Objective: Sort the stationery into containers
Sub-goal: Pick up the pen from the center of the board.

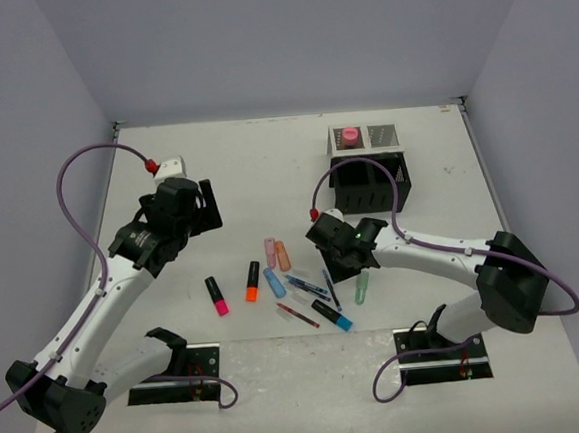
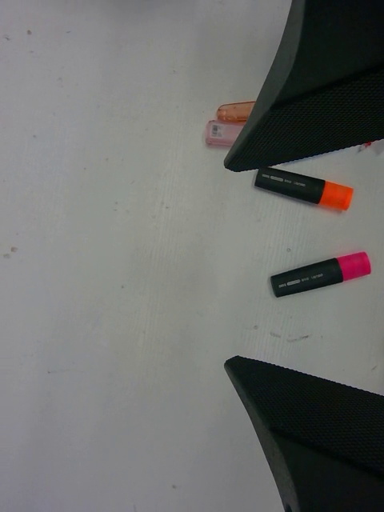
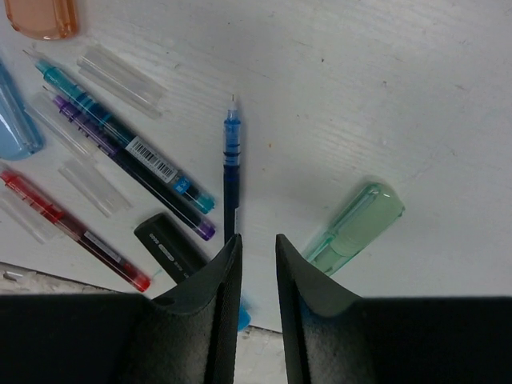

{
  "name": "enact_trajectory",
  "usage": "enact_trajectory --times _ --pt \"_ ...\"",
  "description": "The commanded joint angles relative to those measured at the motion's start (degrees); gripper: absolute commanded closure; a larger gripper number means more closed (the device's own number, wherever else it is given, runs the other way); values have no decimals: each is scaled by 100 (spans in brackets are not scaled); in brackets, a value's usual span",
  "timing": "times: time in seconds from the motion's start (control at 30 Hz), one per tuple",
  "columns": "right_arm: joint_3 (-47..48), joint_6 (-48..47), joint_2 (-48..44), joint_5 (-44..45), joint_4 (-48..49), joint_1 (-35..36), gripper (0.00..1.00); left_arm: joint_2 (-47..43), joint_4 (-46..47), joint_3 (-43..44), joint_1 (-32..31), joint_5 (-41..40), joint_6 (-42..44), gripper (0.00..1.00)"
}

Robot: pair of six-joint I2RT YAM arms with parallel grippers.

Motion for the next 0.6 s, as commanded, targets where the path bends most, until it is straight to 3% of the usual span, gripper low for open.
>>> enact_trajectory --times 0.0,0.57 --pt "-9 245 60 -221 358 99 75 -77 281 -154 31 36 328 0" --pt "47 349 725 -97 371 218 79 -9 487 -561 26 93 425 0"
